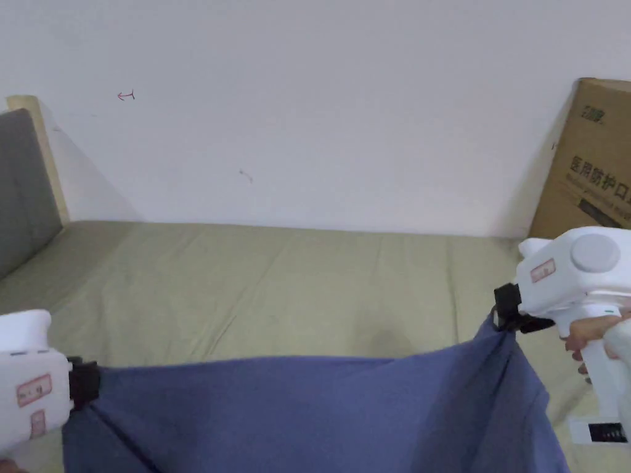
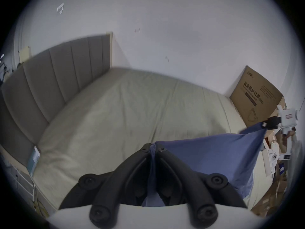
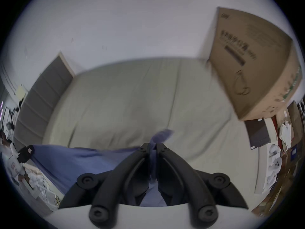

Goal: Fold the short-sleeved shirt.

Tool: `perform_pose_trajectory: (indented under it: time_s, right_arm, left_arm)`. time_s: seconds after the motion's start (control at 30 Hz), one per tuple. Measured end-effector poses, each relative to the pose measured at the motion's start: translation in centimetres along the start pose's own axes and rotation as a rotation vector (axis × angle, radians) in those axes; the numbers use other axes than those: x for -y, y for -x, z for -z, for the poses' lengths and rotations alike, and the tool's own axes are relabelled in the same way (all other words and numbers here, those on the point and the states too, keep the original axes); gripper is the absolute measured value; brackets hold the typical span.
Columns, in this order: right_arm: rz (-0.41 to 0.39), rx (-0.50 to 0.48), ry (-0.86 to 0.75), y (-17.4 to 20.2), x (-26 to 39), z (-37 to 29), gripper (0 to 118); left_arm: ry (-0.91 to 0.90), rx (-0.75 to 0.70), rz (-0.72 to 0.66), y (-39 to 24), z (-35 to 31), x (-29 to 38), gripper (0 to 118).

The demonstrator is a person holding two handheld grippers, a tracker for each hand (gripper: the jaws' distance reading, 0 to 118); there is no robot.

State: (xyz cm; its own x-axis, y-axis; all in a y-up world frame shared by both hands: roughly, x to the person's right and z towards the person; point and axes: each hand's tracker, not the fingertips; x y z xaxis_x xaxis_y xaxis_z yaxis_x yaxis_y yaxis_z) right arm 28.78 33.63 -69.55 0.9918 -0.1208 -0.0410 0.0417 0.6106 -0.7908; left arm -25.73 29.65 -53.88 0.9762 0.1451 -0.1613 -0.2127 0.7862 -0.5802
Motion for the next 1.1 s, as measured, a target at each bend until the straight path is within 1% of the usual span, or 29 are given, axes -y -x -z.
perform_pose_trajectory:
  time_s: [0.07,0.1,0.17,0.23,0.27,0.33,0.43,0.47,0.57,0.67,0.7,0.83,0.93,0.97,1.03,1.1]
  right_arm:
    - [0.036,0.002,-0.068,-1.3,-1.1,-3.9,7]
    - [0.039,0.003,-0.088,-1.8,-1.5,-5.5,7]
    - [0.085,-0.007,-0.14,-2.6,-2.2,-9.0,7]
    - [0.107,-0.012,-0.171,-2.9,-3.1,-11.6,7]
    - [0.123,-0.014,-0.181,-2.8,-3.7,-12.6,7]
    - [0.152,-0.011,-0.21,-2.6,-4.9,-14.6,7]
    - [0.157,-0.02,-0.25,-1.9,-7.2,-17.4,7]
    - [0.154,-0.018,-0.267,-1.5,-8.0,-18.3,7]
    - [0.149,0.005,-0.323,-0.3,-10.4,-20.7,7]
    - [0.184,0.001,-0.382,0.7,-12.7,-23.0,7]
    - [0.178,-0.014,-0.405,1.1,-13.4,-24.0,7]
    - [0.149,0.006,-0.459,2.9,-16.4,-27.5,7]
    - [0.13,0.019,-0.542,4.4,-17.1,-29.6,7]
    - [0.121,0.011,-0.534,4.8,-17.2,-29.9,7]
    - [0.091,0.015,-0.529,5.4,-17.4,-30.3,7]
    - [0.085,0.011,-0.54,5.7,-16.9,-30.2,7]
  left_arm:
    - [-0.048,0.027,0.02,-0.6,-0.8,-3.1,2]
    - [-0.047,0.02,0.024,-1.1,-1.4,-4.4,2]
    - [-0.108,0.019,0.084,-2.2,-3.0,-7.5,2]
    - [-0.133,0.005,0.114,-3.2,-4.5,-10.1,2]
    - [-0.15,0.021,0.134,-3.7,-5.2,-11.4,2]
    - [-0.198,0.031,0.12,-4.4,-6.5,-13.7,2]
    - [-0.23,-0.007,0.155,-5.5,-7.9,-17.2,2]
    - [-0.254,-0.019,0.186,-5.7,-8.3,-18.3,2]
    - [-0.257,-0.022,0.182,-5.9,-8.8,-21.9,2]
    - [-0.298,-0.035,0.165,-5.7,-9.8,-24.6,2]
    - [-0.315,-0.043,0.161,-5.6,-10.2,-25.4,2]
    - [-0.352,-0.059,0.204,-4.9,-11.4,-27.6,2]
    - [-0.371,-0.045,0.16,-4.1,-11.7,-28.4,2]
    - [-0.378,-0.042,0.135,-3.8,-11.5,-28.7,2]
    - [-0.367,-0.06,0.146,-3.8,-11.2,-28.9,2]
    - [-0.376,-0.074,0.154,-3.7,-11.0,-28.8,2]
